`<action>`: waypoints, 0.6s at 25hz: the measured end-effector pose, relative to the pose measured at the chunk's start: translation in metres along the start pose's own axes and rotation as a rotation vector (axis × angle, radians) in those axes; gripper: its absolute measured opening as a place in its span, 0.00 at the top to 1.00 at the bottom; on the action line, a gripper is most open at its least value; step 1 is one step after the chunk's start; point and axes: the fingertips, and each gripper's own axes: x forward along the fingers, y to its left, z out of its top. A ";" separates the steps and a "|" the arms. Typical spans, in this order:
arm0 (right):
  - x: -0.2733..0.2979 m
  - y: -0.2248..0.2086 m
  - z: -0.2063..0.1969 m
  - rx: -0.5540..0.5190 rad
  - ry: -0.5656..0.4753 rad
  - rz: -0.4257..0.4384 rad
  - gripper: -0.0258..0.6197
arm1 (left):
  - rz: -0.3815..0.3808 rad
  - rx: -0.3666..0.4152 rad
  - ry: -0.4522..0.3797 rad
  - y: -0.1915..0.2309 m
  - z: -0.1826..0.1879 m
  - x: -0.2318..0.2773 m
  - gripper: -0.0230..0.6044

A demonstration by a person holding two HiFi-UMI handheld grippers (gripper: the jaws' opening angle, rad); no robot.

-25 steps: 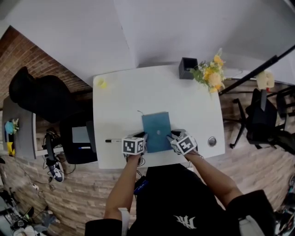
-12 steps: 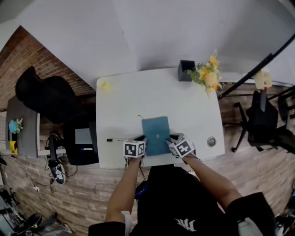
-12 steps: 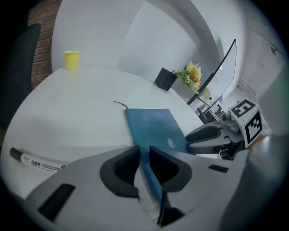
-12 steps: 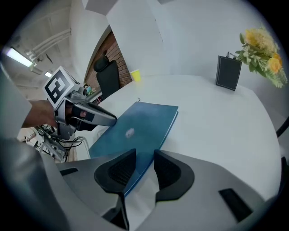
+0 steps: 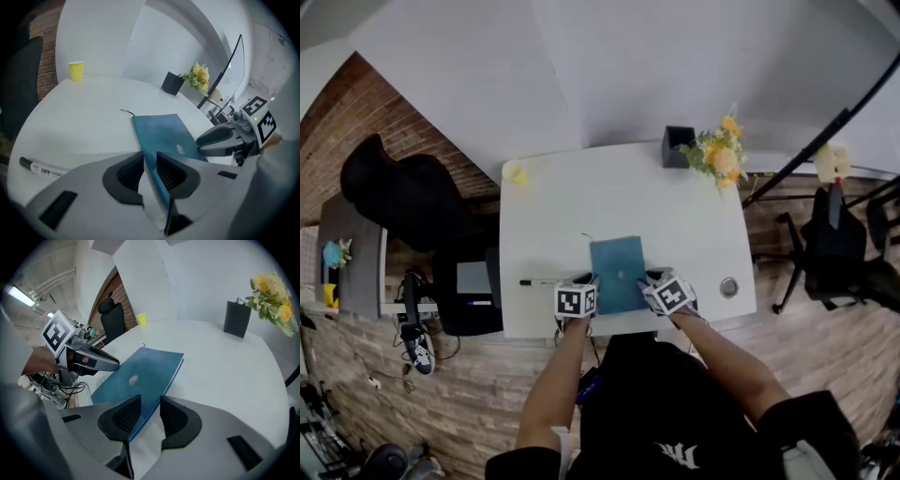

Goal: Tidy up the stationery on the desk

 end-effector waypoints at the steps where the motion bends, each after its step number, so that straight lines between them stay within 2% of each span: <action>1: -0.002 0.000 0.003 -0.002 -0.013 0.001 0.73 | 0.004 0.000 -0.008 0.000 0.001 -0.002 0.83; 7: -0.025 0.006 0.031 -0.043 -0.116 0.021 0.74 | -0.010 0.027 -0.085 -0.008 0.014 -0.021 0.83; 11: -0.045 0.017 0.051 -0.101 -0.176 0.028 0.82 | -0.029 0.026 -0.176 -0.021 0.030 -0.045 0.90; 15: -0.062 0.038 0.071 -0.158 -0.249 0.068 0.85 | -0.055 0.051 -0.254 -0.037 0.037 -0.071 0.93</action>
